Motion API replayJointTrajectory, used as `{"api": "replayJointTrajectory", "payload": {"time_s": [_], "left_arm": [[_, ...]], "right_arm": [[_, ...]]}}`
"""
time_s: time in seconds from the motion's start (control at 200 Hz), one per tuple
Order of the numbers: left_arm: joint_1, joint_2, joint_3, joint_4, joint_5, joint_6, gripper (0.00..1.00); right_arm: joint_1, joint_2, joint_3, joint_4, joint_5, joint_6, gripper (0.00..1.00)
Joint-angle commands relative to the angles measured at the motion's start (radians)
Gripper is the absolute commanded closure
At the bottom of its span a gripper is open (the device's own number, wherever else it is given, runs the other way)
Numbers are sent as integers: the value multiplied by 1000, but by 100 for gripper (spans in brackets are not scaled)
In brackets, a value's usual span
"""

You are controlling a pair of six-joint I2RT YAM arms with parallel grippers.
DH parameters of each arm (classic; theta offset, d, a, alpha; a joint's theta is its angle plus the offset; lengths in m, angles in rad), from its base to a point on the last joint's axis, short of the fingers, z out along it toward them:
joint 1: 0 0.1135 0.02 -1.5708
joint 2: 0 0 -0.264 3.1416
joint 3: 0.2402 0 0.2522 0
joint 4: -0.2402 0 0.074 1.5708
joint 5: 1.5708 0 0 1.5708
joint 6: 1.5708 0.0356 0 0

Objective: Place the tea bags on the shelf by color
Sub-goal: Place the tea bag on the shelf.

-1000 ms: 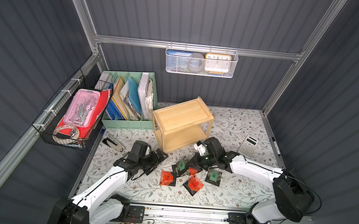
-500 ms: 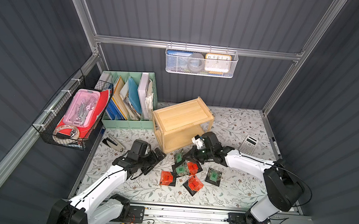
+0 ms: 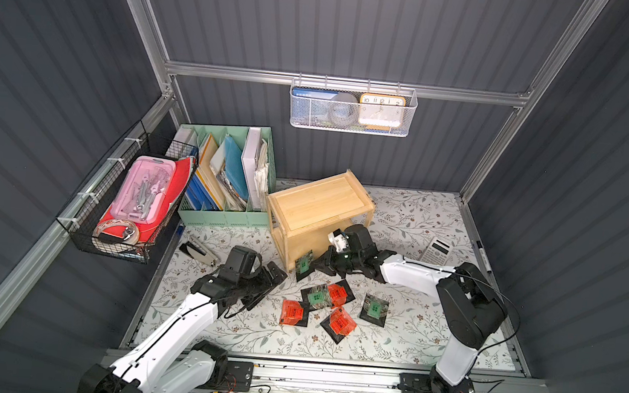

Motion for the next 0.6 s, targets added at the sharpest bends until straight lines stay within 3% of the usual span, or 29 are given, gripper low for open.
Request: {"api": "replayJointTrajectory", "payload": {"time_s": [0.0,0.595], "left_arm": [[-6,-14,21,-56,-18,19,0],[-6,-50,6,-94,-34,3,0]], "right_arm": [[-10,31,32,40,-18,14,100],[-56,164,123,-28,-74,-53,100]]}}
